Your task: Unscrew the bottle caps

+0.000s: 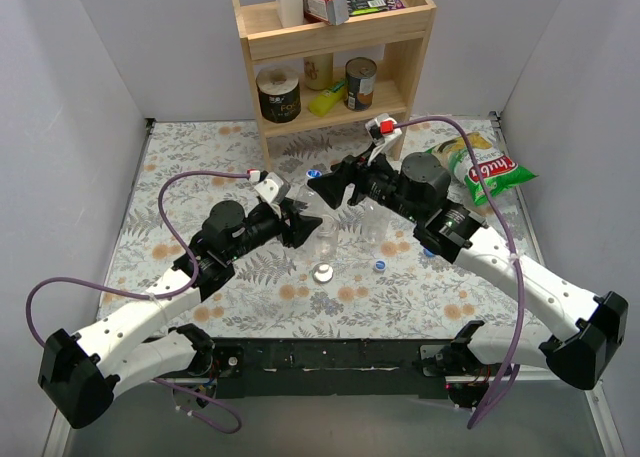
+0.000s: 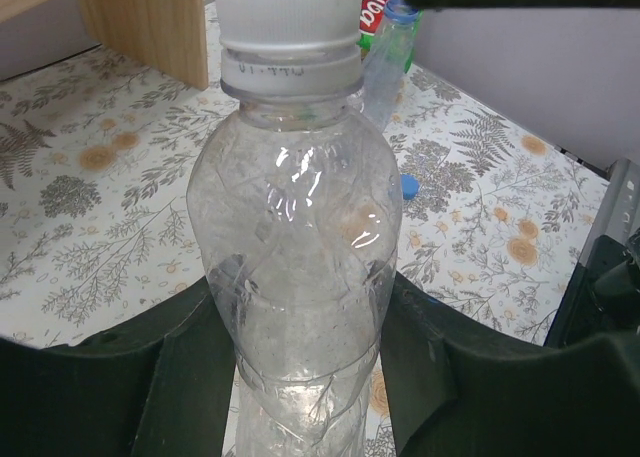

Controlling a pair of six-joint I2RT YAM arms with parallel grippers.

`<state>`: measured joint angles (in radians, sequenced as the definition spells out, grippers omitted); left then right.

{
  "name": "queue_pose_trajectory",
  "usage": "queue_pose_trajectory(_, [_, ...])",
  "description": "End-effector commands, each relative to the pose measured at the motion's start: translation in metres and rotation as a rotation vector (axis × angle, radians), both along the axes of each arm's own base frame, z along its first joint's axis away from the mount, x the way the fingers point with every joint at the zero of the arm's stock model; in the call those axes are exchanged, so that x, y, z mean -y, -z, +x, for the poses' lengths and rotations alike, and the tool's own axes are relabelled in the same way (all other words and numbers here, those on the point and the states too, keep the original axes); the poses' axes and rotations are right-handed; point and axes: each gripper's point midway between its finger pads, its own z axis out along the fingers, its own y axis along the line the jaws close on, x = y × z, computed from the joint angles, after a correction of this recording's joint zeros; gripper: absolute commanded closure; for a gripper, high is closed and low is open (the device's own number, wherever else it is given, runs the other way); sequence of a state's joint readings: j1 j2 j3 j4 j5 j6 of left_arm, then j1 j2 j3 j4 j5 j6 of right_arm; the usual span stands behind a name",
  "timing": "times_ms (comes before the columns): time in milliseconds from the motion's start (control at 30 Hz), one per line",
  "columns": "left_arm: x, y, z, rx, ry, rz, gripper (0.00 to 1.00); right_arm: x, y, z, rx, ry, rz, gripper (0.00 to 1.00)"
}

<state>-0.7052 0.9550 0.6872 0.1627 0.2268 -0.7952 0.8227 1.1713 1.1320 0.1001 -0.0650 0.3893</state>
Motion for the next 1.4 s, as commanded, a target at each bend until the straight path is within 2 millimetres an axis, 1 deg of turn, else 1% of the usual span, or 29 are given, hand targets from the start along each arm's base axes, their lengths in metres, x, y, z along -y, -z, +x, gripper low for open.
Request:
queue_pose_trajectory(0, [-0.004, -0.011, 0.005, 0.032, -0.041, -0.002, 0.70, -0.002, -0.031, 0.005, 0.020, 0.039, 0.049, 0.22])
queue_pose_trajectory(300, [0.000, -0.008, 0.003, 0.027, -0.032, 0.013, 0.70, -0.021, -0.028, -0.004, 0.007, -0.033, 0.046, 0.33])
queue_pose_trajectory(400, [0.001, -0.006, 0.003, 0.028, -0.036, 0.020, 0.70, -0.026, -0.025, -0.003, -0.006, -0.042, 0.035, 0.36])
queue_pose_trajectory(700, [0.003, -0.005, 0.000, 0.032, -0.028, 0.027, 0.70, -0.034, -0.020, -0.004, -0.022, -0.071, 0.028, 0.42])
queue_pose_trajectory(800, [0.004, -0.005, 0.000, 0.031, -0.026, 0.030, 0.70, -0.035, -0.020, -0.005, -0.024, -0.079, 0.029, 0.47])
queue_pose_trajectory(933, [0.004, -0.005, -0.001, 0.031, -0.020, 0.027, 0.70, -0.036, -0.017, -0.005, -0.028, -0.083, 0.026, 0.59])
queue_pose_trajectory(967, [0.005, -0.005, -0.002, 0.029, -0.014, 0.024, 0.70, -0.036, -0.016, -0.005, -0.029, -0.083, 0.023, 0.66])
queue_pose_trajectory(1000, [0.007, -0.007, -0.005, 0.025, 0.001, 0.017, 0.70, -0.037, -0.015, -0.007, -0.027, -0.094, 0.023, 0.69])
queue_pose_trajectory(1033, [0.008, -0.008, -0.007, 0.026, 0.011, 0.011, 0.70, -0.036, -0.015, -0.007, -0.017, -0.097, 0.020, 0.75])
queue_pose_trajectory(1100, [0.012, -0.011, -0.014, 0.028, 0.058, -0.001, 0.70, -0.035, -0.019, -0.013, 0.009, -0.134, 0.019, 0.79])
queue_pose_trajectory(1133, [0.014, -0.012, -0.019, 0.030, 0.086, -0.006, 0.70, -0.035, -0.016, -0.014, 0.011, -0.149, 0.015, 0.82])
queue_pose_trajectory(1167, [0.015, -0.017, -0.023, 0.043, 0.110, -0.021, 0.70, -0.031, -0.019, -0.012, 0.029, -0.158, 0.021, 0.83])
queue_pose_trajectory(1200, [0.016, -0.019, -0.027, 0.043, 0.137, -0.034, 0.70, -0.031, -0.021, -0.021, 0.045, -0.221, 0.029, 0.84])
queue_pose_trajectory(1233, [0.021, -0.023, -0.039, 0.056, 0.216, -0.052, 0.70, -0.029, -0.019, -0.024, 0.051, -0.248, 0.028, 0.85])
queue_pose_trajectory(1267, [0.021, -0.026, -0.043, 0.064, 0.247, -0.062, 0.69, -0.025, -0.022, -0.022, 0.074, -0.265, 0.036, 0.86])
queue_pose_trajectory(1300, [0.023, -0.029, -0.050, 0.069, 0.289, -0.070, 0.69, -0.024, -0.025, -0.035, 0.096, -0.339, 0.038, 0.86])
queue_pose_trajectory(1333, [0.026, -0.033, -0.063, 0.078, 0.365, -0.082, 0.69, -0.022, -0.026, -0.040, 0.113, -0.373, 0.034, 0.86])
queue_pose_trajectory(1367, [0.027, -0.035, -0.071, 0.089, 0.416, -0.086, 0.69, -0.020, -0.027, -0.043, 0.141, -0.401, 0.025, 0.86])
